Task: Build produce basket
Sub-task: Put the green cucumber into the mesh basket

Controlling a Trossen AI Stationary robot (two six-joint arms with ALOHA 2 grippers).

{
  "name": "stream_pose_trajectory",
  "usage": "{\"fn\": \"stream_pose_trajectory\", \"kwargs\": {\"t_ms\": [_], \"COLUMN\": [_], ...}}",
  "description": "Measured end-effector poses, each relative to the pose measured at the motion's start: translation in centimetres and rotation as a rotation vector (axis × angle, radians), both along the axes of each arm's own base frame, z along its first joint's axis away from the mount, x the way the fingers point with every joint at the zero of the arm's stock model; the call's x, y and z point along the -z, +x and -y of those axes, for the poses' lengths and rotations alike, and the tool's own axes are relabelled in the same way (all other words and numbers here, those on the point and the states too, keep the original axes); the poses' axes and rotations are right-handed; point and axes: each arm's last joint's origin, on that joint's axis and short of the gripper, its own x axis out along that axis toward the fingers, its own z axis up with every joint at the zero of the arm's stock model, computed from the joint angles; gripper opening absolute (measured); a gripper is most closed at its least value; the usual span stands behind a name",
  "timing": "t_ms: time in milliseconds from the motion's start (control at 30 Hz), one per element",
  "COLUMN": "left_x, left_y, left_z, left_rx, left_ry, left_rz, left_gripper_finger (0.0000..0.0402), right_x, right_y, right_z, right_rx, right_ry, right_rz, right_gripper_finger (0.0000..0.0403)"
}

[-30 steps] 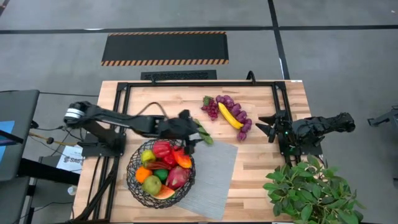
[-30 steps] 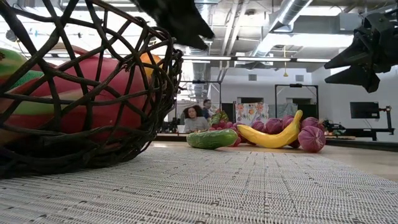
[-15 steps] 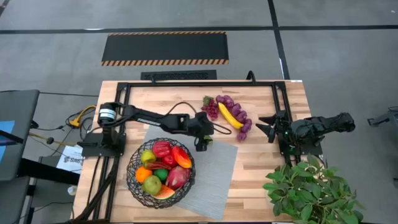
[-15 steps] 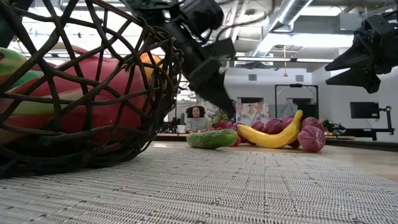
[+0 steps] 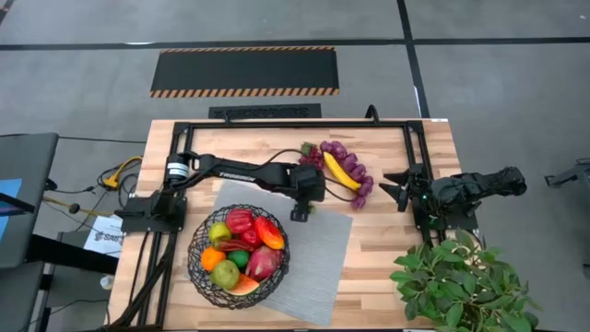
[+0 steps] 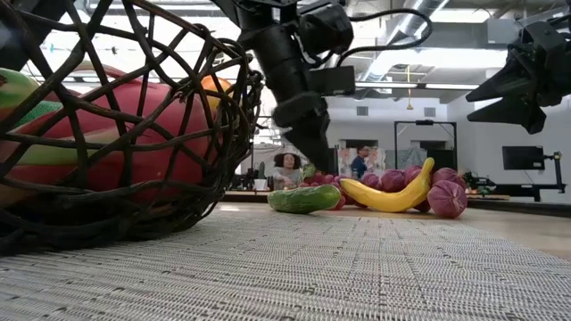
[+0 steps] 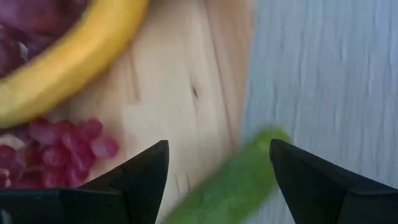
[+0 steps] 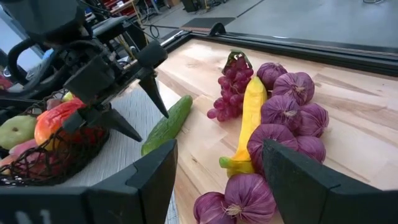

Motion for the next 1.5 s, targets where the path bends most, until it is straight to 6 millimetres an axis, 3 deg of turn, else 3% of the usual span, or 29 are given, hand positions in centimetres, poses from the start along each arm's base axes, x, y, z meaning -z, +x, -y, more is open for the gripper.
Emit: {"fn": "stream_pose_trajectory", "kwargs": {"t_ms": [200, 367, 600, 733, 967, 1067, 1300, 1500], "left_x": [0.2, 2.7, 3.9, 3.7, 3.7, 3.5, 3.1, 0.0], "left_y": [-0.6, -0.7, -0.4, -0.3, -0.2, -0.1, 0.2, 1.5], "left_z": [-0.1, -0.3, -0.4, -0.4, -0.4, -0.5, -0.5, 0.2], "left_rx": [0.046, 0.107, 0.114, 0.115, 0.096, 0.064, 0.027, 0.034], "left_ry": [-0.004, 0.016, 0.053, 0.056, 0.042, 0.091, 0.108, 0.109], "left_rz": [-0.079, -0.187, -0.207, -0.195, -0.184, -0.174, -0.143, -0.079], "left_gripper_finger": [0.0265, 0.0265, 0.0263, 0.0233, 0.0122, 0.0093, 0.0114, 0.012], "right_x": [0.0, 0.0, 0.0, 0.0, 0.0, 0.0, 0.0, 0.0], "right_y": [0.0, 0.0, 0.0, 0.0, 0.0, 0.0, 0.0, 0.0], "right_z": [0.0, 0.0, 0.0, 0.0, 0.0, 0.0, 0.0, 0.0], "right_rx": [0.0, 0.001, -0.011, -0.012, -0.012, -0.012, -0.012, -0.011], "right_ry": [0.0, 0.002, 0.021, 0.026, 0.027, 0.027, 0.028, 0.028], "right_rz": [-0.001, 0.002, 0.006, 0.004, 0.005, 0.006, 0.006, 0.006], "right_gripper_finger": [0.0255, 0.0255, 0.0255, 0.0255, 0.0255, 0.0255, 0.0255, 0.0255]}}
